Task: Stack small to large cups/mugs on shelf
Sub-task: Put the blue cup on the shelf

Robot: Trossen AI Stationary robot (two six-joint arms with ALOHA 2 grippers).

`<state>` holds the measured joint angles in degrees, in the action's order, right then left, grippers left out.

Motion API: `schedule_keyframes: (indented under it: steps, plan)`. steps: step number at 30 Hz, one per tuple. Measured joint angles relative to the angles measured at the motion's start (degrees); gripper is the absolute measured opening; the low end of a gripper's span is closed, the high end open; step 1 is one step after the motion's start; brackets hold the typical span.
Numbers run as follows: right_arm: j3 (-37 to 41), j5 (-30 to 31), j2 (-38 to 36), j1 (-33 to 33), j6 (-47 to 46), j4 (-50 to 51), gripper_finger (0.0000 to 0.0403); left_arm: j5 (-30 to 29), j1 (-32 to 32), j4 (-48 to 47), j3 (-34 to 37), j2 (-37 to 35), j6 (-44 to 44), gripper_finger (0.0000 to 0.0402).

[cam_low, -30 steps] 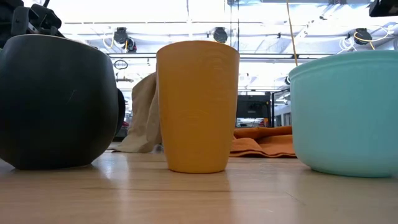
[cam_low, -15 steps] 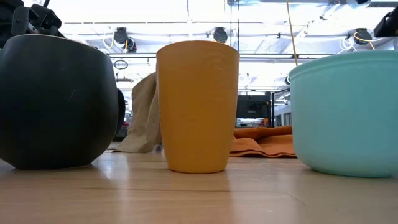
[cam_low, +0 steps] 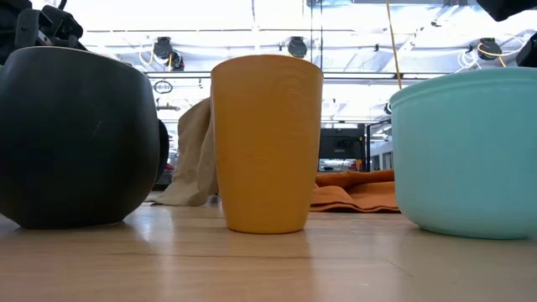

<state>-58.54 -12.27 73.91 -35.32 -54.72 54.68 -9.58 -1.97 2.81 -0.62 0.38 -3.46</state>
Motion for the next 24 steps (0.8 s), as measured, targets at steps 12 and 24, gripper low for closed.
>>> schedule_keyframes:
  steps: [12, 24]
  plan:
    - [0.00, 0.08, 0.00, 1.95, 0.33, 0.04, 0.0086, 0.01, 0.01, -0.02, 0.00, -0.01, 0.01, 0.0047]
    - [0.00, 0.50, 0.00, 1.98, 0.53, 0.57, 0.0003, 0.00, -0.01, -0.02, 0.00, -0.01, 0.01, 0.0047]
